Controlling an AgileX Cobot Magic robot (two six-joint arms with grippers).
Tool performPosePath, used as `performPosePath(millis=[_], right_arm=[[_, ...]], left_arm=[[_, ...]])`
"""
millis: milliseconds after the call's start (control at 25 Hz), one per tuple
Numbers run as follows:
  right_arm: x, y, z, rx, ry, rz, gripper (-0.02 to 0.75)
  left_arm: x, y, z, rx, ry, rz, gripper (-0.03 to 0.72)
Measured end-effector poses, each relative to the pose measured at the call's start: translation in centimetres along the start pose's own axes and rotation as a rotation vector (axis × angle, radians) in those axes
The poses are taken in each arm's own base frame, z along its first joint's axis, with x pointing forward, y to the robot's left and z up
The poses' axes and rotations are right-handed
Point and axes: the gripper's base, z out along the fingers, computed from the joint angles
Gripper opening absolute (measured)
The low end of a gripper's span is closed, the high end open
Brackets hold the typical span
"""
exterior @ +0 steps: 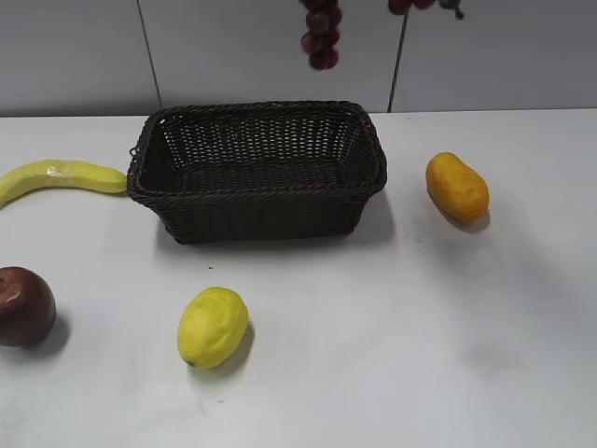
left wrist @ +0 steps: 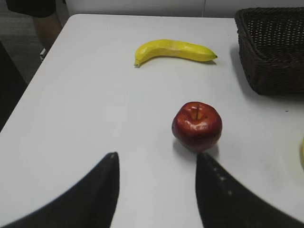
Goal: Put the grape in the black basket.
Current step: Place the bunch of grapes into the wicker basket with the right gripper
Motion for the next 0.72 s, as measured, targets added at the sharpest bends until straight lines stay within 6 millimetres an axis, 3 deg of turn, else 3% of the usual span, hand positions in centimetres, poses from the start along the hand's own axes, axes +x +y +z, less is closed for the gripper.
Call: performPosePath(millis=[160,400,520,720], right_arm=[[1.8,0.2,5.4,-0.026,0.069,-0.039,0.311],[6.2,-0.5,13.8,-0.028,0.181,-0.021,0.311],[8.5,-1.3,16.9,-0.011,0.215,-0.006,0.311],[11.1,-2.0,20.0,0.005,0.251,0.018,0.311]], left_arm=[[0.0,0.0,0.0,0.0,0.0,0.0,0.489],[0.0,0.0,0.0,0.0,0.0,0.0,0.489],[0.0,0.0,0.0,0.0,0.0,0.0,0.489],[0.0,0.0,0.0,0.0,0.0,0.0,0.489]])
